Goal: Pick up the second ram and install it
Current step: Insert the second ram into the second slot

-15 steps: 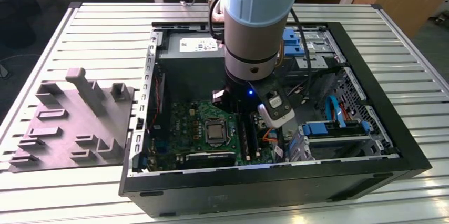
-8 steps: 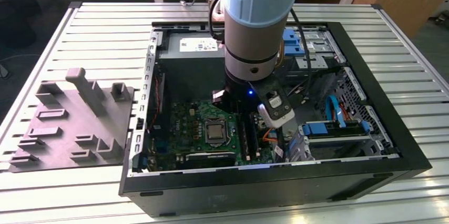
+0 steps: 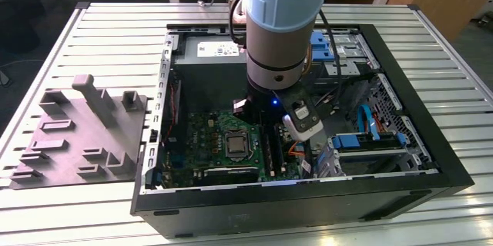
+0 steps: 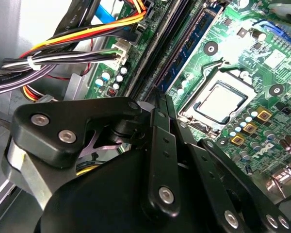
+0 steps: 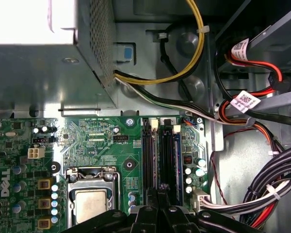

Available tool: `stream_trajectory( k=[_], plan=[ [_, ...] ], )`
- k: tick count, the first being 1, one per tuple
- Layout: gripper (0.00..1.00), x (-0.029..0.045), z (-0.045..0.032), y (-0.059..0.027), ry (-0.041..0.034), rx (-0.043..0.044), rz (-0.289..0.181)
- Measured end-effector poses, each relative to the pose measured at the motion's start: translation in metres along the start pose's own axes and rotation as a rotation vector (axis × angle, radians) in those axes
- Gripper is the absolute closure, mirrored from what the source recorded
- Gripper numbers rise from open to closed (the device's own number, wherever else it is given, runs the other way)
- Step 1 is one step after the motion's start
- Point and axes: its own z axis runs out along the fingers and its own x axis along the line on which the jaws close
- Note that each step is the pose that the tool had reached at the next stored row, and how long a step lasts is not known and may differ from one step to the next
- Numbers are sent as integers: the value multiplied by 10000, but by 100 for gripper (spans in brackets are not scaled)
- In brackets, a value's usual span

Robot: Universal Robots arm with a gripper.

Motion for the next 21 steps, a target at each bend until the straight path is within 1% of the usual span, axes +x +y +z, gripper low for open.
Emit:
stream_trajectory(
  k=[6, 7, 9, 21],
  plan=[
    [89, 0, 2, 0, -1, -3, 1],
    [89, 1, 2, -1, 1, -26, 3],
    [89, 1, 2, -1, 2, -104, 8],
    [89, 0, 2, -1, 3, -137, 9]
  ],
)
